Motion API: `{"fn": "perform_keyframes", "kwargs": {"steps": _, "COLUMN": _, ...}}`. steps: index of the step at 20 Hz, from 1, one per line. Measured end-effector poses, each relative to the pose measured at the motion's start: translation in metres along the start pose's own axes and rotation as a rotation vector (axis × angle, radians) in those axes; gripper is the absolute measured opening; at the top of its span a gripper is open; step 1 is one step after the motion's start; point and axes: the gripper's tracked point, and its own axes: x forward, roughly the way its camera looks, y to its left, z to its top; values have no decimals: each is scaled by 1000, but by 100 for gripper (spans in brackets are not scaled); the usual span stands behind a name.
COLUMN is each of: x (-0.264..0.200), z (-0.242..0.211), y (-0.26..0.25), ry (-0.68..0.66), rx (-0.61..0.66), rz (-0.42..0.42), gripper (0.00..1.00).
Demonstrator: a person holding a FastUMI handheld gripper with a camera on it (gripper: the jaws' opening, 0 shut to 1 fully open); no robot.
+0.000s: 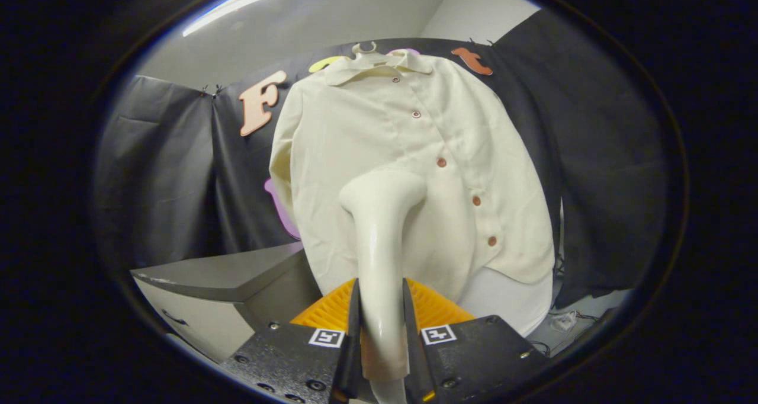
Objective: Iron the clothes twice with a garment steamer, once on the left side and once on the right side.
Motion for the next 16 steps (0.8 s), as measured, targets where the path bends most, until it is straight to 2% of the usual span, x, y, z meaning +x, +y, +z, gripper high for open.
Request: {"fn": "perform_keyframes", "kwargs": {"steps": 16, "x": -29, "z": -112, "y": -44, "ry": 159, "rx": 65, "rz": -47, "gripper": 33}}
